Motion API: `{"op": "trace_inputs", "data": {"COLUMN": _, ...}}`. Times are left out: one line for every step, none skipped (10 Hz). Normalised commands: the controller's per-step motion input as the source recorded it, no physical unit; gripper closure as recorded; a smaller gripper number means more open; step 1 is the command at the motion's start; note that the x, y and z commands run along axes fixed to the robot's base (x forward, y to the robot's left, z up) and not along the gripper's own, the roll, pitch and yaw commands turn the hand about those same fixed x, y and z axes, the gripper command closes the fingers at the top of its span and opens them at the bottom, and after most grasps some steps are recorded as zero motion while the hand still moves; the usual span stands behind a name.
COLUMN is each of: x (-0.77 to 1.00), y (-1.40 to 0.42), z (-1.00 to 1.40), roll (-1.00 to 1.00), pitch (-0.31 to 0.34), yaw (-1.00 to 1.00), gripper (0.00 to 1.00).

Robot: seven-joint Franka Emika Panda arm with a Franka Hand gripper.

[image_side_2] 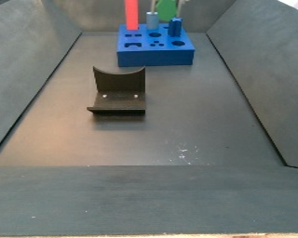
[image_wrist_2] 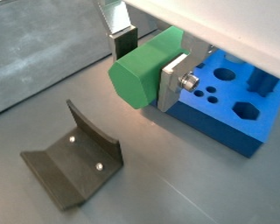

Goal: Pick up the hexagon object. Move up. Place the hexagon object on the fixture. Regrasp the hexagon object. Move to above the board. Insert the hexagon object.
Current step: Place the hexagon object on the fixture.

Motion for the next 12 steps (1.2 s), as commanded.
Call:
{"op": "trace_inputs", "data": {"x": 0.67, "y": -0.07, "z": -0.03, "roll": -0.06, "pitch": -0.031, "yaw": -0.10, "gripper": 1.00}}
{"op": "trace_inputs", "data": {"x": 0.52, "y": -0.04, "z": -0.03, "roll": -0.06, "pitch": -0.013, "yaw": -0.08, "gripper": 1.00}}
{"op": "trace_inputs", "data": {"x": 0.44, "y": -0.02, "z": -0.03, "roll": -0.06, "pitch": -0.003, "yaw": -0.07, "gripper": 1.00}}
{"op": "trace_inputs", "data": {"x": 0.28, "y": 0.00, "z": -0.02, "roll": -0.06, "pitch": 0.016, "yaw": -0.06, "gripper": 1.00}}
{"op": "trace_inputs", "data": {"x": 0.74, "y": 1.00, "z": -0.10, "roll": -1.00, "pitch": 0.311, "yaw": 0.14, "gripper": 1.00}}
{"op": "trace_inputs", "data": {"x": 0.66, "y": 1.00, "z": -0.09, "roll": -1.00, "pitch": 0.319, "yaw": 0.11, "gripper": 1.00}}
{"op": "trace_inputs", "data": {"x": 0.68, "y": 1.00, "z": -0.07, "roll": -1.00, "pitch": 0.323, "yaw": 0.08, "gripper": 1.00}}
{"op": "trace_inputs", "data": {"x": 0.74, "y": 1.00, "z": -0.05, "roll": -1.00, "pitch": 0.324, "yaw": 0.04, "gripper": 1.00}}
{"op": "trace_inputs", "data": {"x": 0.70, "y": 0.89, "z": -0.05, "roll": -1.00, "pitch": 0.322, "yaw": 0.01, "gripper": 1.00}}
{"op": "trace_inputs", "data": {"x": 0.64, "y": 0.72, "z": -0.04, "roll": -1.00, "pitch": 0.317, "yaw": -0.02, "gripper": 1.00}}
{"op": "trace_inputs", "data": {"x": 0.57, "y": 0.51, "z": -0.02, "roll": -1.00, "pitch": 0.317, "yaw": -0.07, "gripper": 1.00}}
{"op": "trace_inputs", "data": {"x": 0.52, "y": 0.36, "z": -0.02, "roll": -0.92, "pitch": 0.294, "yaw": -0.11, "gripper": 1.00}}
